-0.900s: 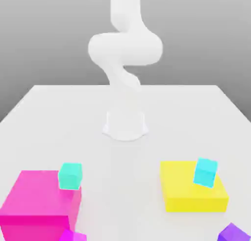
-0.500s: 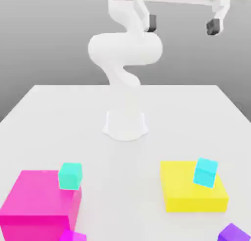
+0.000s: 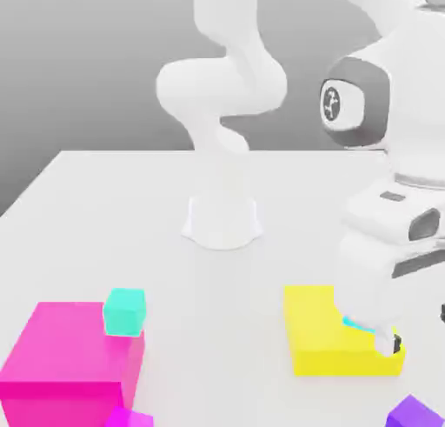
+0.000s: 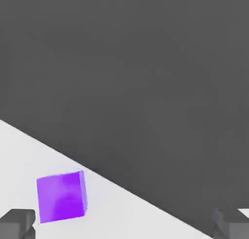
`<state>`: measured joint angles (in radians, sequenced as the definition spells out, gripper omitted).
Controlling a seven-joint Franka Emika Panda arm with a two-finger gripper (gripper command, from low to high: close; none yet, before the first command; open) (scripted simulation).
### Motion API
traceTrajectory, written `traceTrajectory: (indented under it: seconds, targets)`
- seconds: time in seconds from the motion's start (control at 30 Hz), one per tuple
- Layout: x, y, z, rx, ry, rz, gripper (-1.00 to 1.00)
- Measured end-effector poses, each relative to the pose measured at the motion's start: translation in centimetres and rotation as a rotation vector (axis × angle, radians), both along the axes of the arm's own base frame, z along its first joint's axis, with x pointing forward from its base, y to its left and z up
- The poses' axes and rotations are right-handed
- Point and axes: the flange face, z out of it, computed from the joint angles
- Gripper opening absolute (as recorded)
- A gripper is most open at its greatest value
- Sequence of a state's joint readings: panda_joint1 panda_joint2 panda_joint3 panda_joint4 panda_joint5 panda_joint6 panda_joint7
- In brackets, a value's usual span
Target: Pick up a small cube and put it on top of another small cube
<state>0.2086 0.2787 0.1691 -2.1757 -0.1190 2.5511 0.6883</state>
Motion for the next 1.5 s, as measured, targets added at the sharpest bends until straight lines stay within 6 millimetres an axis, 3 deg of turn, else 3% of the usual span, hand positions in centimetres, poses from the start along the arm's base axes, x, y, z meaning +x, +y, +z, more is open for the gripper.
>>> traceTrajectory:
  seconds: [0.13,0.27,0.3,0.5,0.57,0.67,0.73,0.9,1.07,1.13,1.27,1.33,1.43,1.47,1.5]
  targets:
    - [-1.4,2.5,-7.1,-0.020,0.086,0.072,0.00]
    - [-1.7,3.0,-13.5,-0.023,0.102,0.085,0.00]
    - [-1.8,3.0,-14.3,-0.023,0.102,0.086,-1.00]
    - [-1.8,3.0,-14.7,-0.023,0.103,0.086,-1.00]
    - [-1.8,3.0,-13.0,-0.023,0.103,0.086,-1.00]
    - [-1.7,2.7,-8.9,-0.023,0.103,0.080,-1.00]
    - [-1.2,-0.8,-6.7,-0.025,0.102,-0.015,-1.00]
    - [-1.5,-12.1,-1.9,-0.023,0.101,-0.326,-1.00]
    - [-4.8,-24.3,2.1,-0.004,0.102,-0.683,-1.00]
    - [-6.9,-28.2,3.4,0.007,0.102,-0.816,-1.00]
    - [-11.6,-33.2,5.6,0.035,0.103,-1.041,-1.00]
    - [-12.7,-34.3,4.4,0.044,0.104,-1.095,-1.00]
    - [-13.0,-34.6,0.5,0.044,0.104,-1.111,-1.00]
    - [-13.1,-34.6,-0.2,0.044,0.103,-1.112,1.00]
    - [-13.1,-34.6,-0.2,0.044,0.103,-1.112,1.00]
